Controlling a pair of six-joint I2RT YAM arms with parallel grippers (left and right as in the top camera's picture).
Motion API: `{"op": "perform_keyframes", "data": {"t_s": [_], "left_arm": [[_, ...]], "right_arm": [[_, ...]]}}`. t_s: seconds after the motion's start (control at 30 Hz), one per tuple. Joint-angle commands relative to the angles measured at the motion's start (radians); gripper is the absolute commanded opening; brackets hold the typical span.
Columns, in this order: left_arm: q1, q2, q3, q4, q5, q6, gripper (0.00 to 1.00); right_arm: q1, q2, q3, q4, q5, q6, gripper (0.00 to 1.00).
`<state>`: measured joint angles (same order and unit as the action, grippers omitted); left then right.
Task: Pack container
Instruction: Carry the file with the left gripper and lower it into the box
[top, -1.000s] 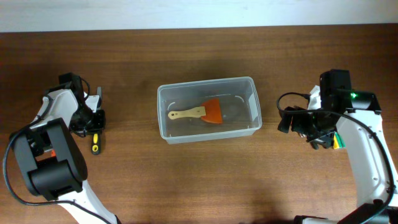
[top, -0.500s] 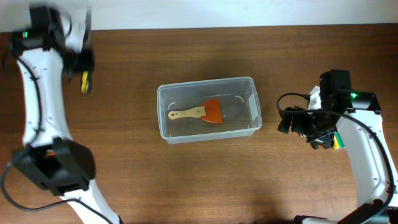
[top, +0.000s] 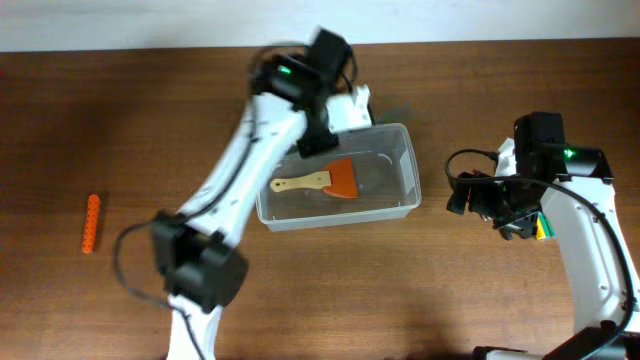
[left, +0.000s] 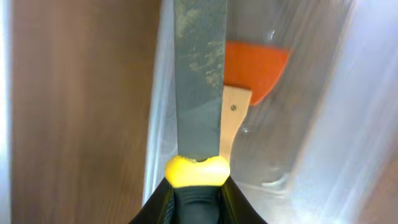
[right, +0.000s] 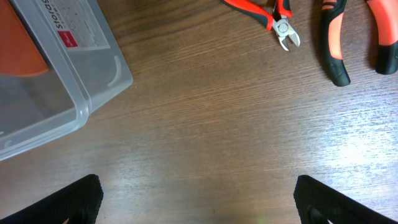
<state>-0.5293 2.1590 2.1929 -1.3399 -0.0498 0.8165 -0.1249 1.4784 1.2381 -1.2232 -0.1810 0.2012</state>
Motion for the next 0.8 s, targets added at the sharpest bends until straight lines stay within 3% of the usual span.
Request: {"op": "perform_keyframes", "data": {"t_s": [0.0, 0.3, 0.37, 0.4, 0.43, 0.63, 0.77], "left_arm": [[-0.001, 0.065, -0.048, 0.034, -0.095, 0.13, 0.02], [0.002, 0.182, -0.054, 0.077, -0.085, 0.18, 0.03], [0.003, 0.182, -0.054, 0.09, -0.059, 0.174, 0.21], [0.003, 0.178, -0.052, 0.097, -0.05, 0.153, 0.39], [0.003, 0.169, -0.044, 0.099, -0.043, 0.114, 0.99], [0.031, 0.039, 0.059, 0.068, -0.045, -0.148, 0.99], [0.093, -0.113, 0.129, -0.041, -0.069, -0.205, 0.99]], "right_arm": [[-0.007, -0.005, 0.012, 0.0, 0.009, -0.009, 0.99], [-0.007, -0.005, 0.012, -0.001, 0.009, -0.009, 0.99], [-0.007, -0.005, 0.012, -0.002, 0.009, -0.009, 0.99], [-0.007, -0.005, 0.012, -0.002, 0.009, -0.009, 0.99], [-0.007, -0.005, 0.012, -0.003, 0.01, -0.01, 0.99], [-0.007, -0.005, 0.012, -0.003, 0.009, -0.009, 0.98], [-0.007, -0.005, 0.012, -0.005, 0.01, -0.01, 0.98]]}}
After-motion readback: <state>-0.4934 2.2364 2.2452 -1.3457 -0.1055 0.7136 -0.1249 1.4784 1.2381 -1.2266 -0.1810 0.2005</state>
